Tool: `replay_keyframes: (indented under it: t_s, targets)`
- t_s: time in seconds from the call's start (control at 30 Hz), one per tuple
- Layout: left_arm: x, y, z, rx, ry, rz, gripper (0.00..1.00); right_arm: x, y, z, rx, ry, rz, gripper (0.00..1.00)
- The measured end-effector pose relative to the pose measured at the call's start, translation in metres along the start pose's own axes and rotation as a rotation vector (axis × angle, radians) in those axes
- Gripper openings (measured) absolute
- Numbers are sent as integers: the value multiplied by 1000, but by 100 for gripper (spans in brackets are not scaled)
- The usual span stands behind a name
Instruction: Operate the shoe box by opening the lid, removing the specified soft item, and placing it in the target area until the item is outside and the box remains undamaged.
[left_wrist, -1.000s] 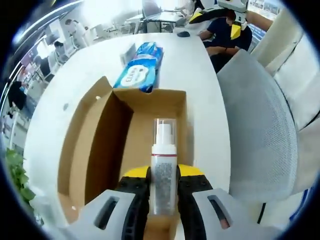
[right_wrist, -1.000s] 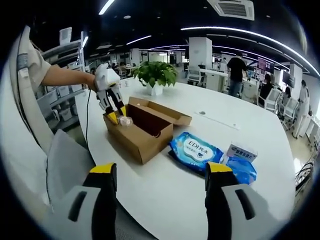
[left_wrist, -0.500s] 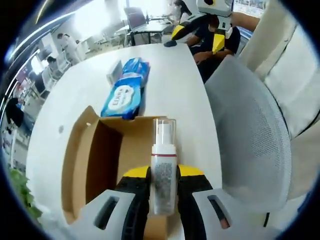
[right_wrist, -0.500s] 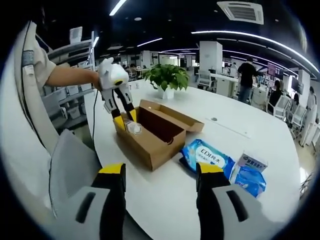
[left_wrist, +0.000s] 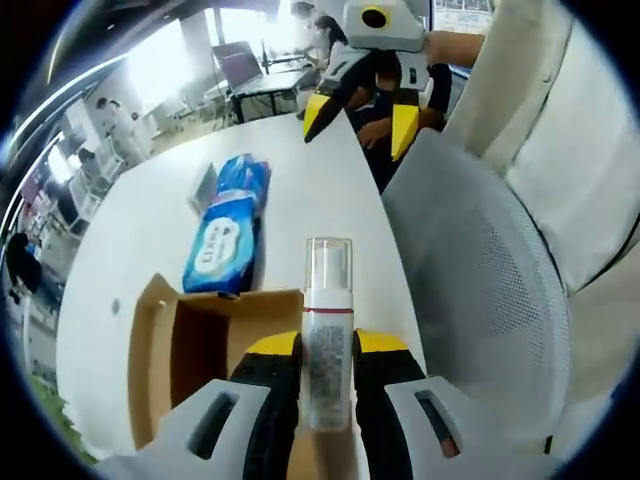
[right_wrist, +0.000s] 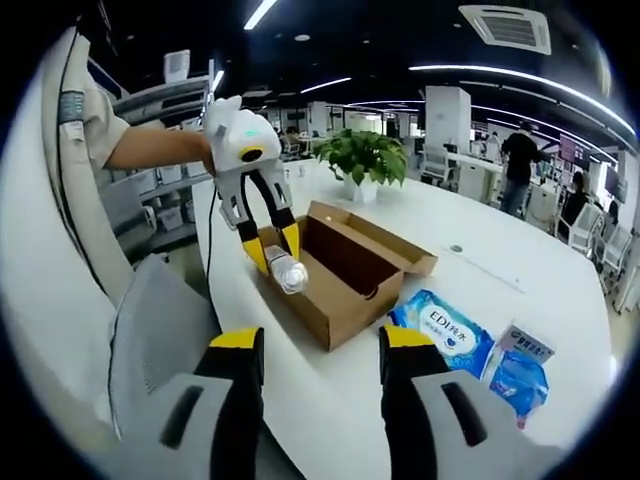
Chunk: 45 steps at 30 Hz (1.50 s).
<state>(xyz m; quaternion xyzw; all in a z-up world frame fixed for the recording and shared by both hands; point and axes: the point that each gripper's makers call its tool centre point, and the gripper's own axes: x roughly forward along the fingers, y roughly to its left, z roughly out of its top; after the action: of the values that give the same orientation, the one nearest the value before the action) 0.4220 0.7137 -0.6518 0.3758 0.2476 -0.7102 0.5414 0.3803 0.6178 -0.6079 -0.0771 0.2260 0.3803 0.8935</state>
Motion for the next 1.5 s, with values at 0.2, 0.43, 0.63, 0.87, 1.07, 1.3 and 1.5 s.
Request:
replay_keyframes:
  t_s: [0.2, 0.43, 0.63, 0.87, 1.07, 1.3, 1.5]
  targets:
    - [6, -9, 14, 23, -26, -20, 18, 8, 11, 3, -22, 2, 45, 37]
    - [14, -21, 27, 47, -37, -48, 18, 15, 24, 6, -51, 7, 94, 33]
    - [17, -27, 35, 60, -52, -61, 18, 20, 33, 6, -81, 17, 131, 29]
    - [18, -35, 47, 77, -105, -86, 18, 23, 40, 9, -108, 16, 157, 23]
    - [15, -38, 55, 85, -166, -94, 18, 24, 45, 10, -148, 21, 171, 20]
    - [17, -40, 54, 84, -183, -105, 18, 26, 50, 6, -234, 48, 174, 18]
    - [21, -39, 53, 86, -179, -99, 18, 28, 49, 3, -255, 67, 171, 17]
